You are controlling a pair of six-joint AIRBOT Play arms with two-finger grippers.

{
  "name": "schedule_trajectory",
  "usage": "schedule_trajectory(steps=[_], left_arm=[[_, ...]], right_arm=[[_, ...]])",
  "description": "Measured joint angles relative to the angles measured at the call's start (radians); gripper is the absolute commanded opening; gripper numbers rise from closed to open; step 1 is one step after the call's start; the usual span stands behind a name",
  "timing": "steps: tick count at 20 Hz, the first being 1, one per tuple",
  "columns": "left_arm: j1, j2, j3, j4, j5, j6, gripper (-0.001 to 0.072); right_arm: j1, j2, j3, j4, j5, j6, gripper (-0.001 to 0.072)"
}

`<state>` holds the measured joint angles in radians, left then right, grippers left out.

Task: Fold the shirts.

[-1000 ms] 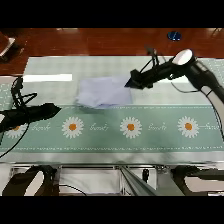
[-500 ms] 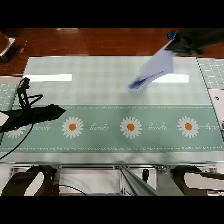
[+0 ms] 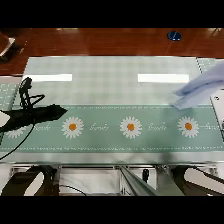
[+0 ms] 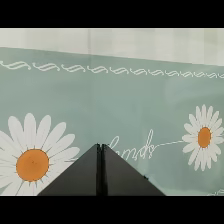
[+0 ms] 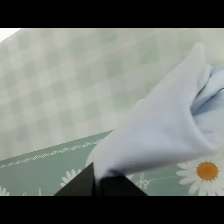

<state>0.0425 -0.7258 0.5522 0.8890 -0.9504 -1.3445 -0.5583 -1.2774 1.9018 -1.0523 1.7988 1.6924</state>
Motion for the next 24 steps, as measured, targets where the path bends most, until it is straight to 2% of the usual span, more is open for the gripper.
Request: schedule_trajectory(steps=[6,11,12,13,14,18,19,21,22,24], left_arm=[[0.0,0.0,0.0,0.0,0.016,0.0,0.0017],[-0.002,0.0,0.0,0.0,0.05,0.0,0.0017],[-0.003,0.0,0.0,0.0,0.058,-0.001,0.0017],[-0.006,0.0,0.0,0.0,0.062,-0.002,0.0017],[-0.008,0.0,0.0,0.0,0.063,-0.003,0.0017],[-0.016,-0.002,0.0,0.0,0.083,-0.002,0.0017],[-0.016,-0.002,0.0,0.0,0.093,0.012,0.0017],[-0.008,-0.004,0.014,0.005,0.119,0.065,0.0017],[0.003,-0.007,0.032,0.007,0.134,0.084,0.0017],[0.027,-0.024,0.103,0.006,0.149,0.109,0.0016]], right_arm=[[-0.238,0.201,-0.269,-0.164,0.045,-0.022,0.0026],[-0.429,0.416,-0.594,-0.389,0.05,-0.048,0.0029],[-0.448,0.462,-0.665,-0.447,0.051,-0.049,0.013],[-0.458,0.502,-0.728,-0.508,0.051,-0.045,0.0335],[-0.463,0.538,-0.789,-0.567,0.053,-0.036,0.0413],[-0.44,0.607,-0.959,-0.705,0.042,-0.013,0.0399],[-0.427,0.609,-0.969,-0.724,0.026,-0.011,0.0352],[-0.396,0.597,-0.954,-0.727,-0.019,-0.008,0.0058],[-0.374,0.581,-0.928,-0.7,-0.051,-0.007,0.0028],[-0.311,0.539,-0.851,-0.555,-0.131,-0.009,0.0027]])
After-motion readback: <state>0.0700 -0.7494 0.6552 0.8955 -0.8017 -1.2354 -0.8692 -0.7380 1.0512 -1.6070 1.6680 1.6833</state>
